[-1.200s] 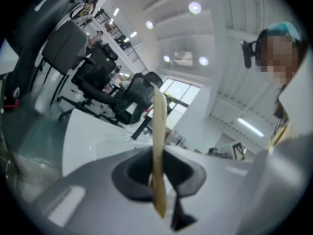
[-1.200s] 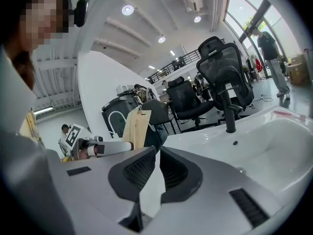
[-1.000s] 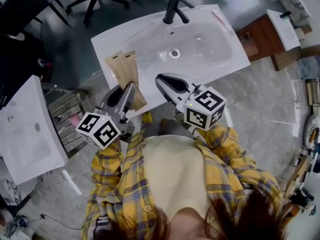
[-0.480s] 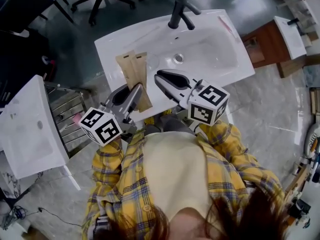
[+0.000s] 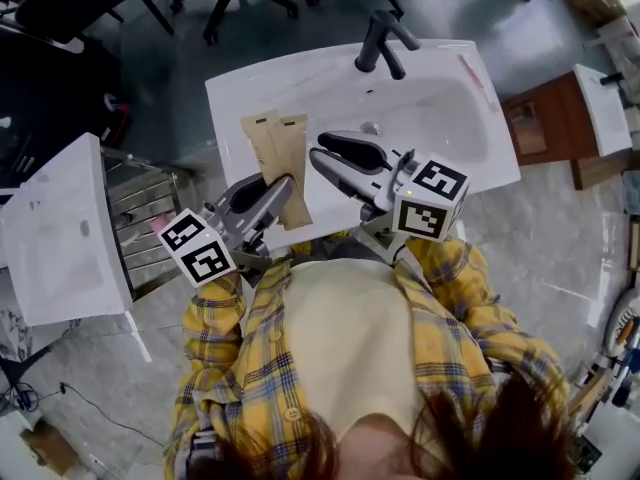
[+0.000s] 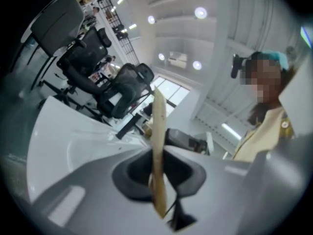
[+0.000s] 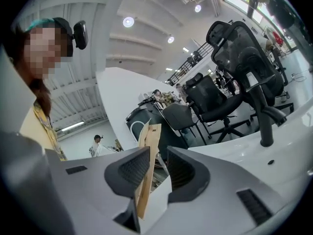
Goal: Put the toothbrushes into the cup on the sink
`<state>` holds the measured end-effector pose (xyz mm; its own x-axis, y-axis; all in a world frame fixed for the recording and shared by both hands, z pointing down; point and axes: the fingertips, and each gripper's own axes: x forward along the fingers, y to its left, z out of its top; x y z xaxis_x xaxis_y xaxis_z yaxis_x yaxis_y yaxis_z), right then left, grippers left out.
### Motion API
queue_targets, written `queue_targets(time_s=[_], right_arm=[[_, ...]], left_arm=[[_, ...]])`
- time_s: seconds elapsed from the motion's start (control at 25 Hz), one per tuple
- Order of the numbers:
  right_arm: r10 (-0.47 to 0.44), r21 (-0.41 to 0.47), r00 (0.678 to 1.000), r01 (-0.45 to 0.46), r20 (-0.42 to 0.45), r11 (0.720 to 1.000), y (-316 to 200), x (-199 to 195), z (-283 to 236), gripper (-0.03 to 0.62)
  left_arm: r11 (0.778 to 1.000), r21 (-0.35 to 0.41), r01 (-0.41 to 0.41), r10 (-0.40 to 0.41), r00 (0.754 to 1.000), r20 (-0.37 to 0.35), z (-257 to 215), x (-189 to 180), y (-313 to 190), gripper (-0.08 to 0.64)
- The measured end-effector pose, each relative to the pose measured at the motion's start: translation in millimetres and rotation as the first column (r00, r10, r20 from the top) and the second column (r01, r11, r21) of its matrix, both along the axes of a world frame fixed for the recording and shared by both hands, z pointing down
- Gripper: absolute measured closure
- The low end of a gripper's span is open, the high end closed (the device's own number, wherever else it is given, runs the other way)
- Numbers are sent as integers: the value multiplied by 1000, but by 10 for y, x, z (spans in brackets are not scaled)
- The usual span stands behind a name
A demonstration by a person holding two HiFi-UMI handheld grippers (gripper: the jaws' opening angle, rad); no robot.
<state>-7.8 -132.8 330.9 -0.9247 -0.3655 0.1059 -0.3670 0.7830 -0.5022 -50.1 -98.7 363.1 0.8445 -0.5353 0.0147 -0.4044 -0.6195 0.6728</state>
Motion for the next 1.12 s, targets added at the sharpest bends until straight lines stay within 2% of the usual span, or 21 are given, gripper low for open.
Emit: queue_targets(time_s=[0.16,0.36,0.56,0.72,1.12], right_arm=[[-109,-16,990,110,86,994,0,-72,-91,522],[-209,-30,972,213,105,977,1,-147,-77,505],[-277,-57,947,289,165,956,43,-166,-111,505],[-300,-59,934,316,195,947,34,-158,-134,505],[-333,-34,919,348,212,937,5,-184,-153,558]], left_arm=[[999,12,-48,49,999,-20,-12,60,11,526],[995,13,-96,96,994,-60,-18,90,18,526],[989,25,-144,145,986,-82,-37,139,81,526],[986,33,-161,164,980,-111,-64,152,109,526],[988,36,-150,153,982,-108,-37,168,47,523]])
